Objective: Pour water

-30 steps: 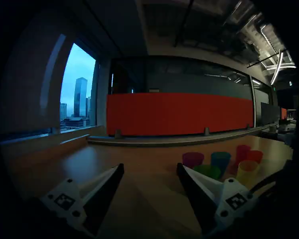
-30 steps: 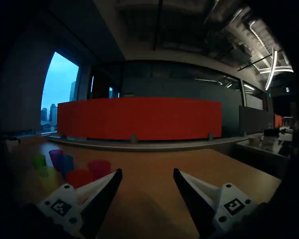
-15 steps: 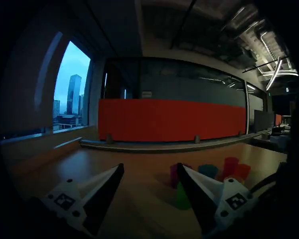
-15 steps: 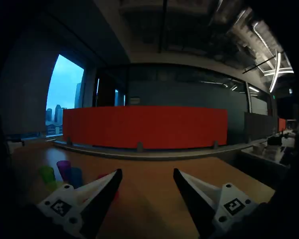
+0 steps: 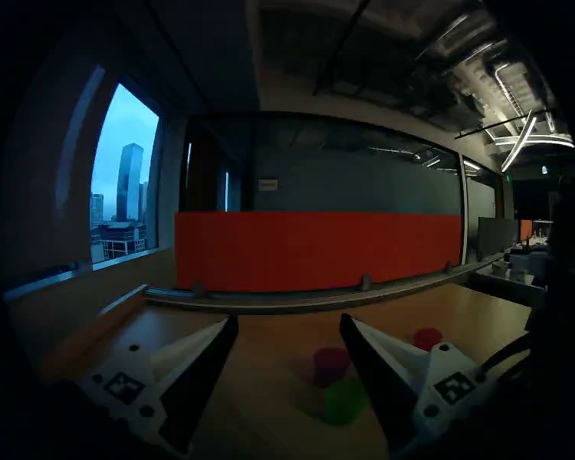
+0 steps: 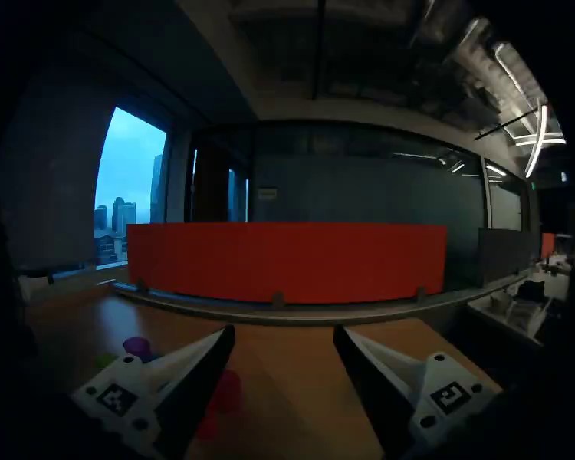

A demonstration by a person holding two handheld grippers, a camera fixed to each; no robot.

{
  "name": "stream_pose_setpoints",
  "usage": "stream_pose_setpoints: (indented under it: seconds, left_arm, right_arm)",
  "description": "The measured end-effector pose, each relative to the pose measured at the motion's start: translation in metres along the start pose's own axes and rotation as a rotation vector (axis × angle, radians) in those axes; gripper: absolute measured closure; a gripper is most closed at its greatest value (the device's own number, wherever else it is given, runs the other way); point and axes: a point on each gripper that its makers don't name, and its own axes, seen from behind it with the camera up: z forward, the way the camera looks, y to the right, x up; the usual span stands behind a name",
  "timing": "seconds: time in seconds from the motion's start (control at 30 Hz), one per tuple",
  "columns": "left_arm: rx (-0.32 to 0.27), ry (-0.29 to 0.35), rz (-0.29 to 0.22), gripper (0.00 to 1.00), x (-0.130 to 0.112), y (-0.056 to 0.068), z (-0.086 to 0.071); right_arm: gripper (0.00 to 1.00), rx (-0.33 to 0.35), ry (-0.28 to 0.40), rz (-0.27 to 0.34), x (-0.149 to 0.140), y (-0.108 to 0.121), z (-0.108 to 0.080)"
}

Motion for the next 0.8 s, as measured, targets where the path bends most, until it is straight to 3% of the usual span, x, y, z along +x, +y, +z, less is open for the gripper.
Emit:
stream_pose_setpoints:
  seconds: [0.3, 0.5, 0.8]
  left_arm:
    - [-0.041, 0.01, 0.055, 0.02, 0.044, 0.008, 0.004]
    - [-0.074, 0.011, 0.044, 0.02, 0.065, 0.01, 0.005]
    - [-0.141, 0.001, 0.012, 0.02, 0.07, 0.013, 0.005]
  right_arm:
    - [0.01, 0.048, -0.014, 0.028, 0.036, -0.012, 0.002]
    - [0.01, 0.072, -0.008, 0.029, 0.051, -0.016, 0.0]
    - [0.01, 0.125, -0.01, 0.01, 0.052, -0.019, 0.001]
